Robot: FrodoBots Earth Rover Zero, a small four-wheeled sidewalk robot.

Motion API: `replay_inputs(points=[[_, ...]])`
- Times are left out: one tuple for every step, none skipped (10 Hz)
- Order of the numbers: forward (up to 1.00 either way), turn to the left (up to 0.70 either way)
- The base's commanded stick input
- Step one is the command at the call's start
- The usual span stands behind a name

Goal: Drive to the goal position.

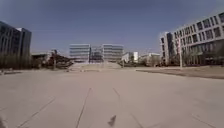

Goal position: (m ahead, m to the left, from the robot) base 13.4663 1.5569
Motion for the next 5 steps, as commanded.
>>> replay_inputs(points=[[0.70, 0.00], [0.70, 0.00], [0.70, 0.00], [0.70, 0.00], [0.70, 0.00]])
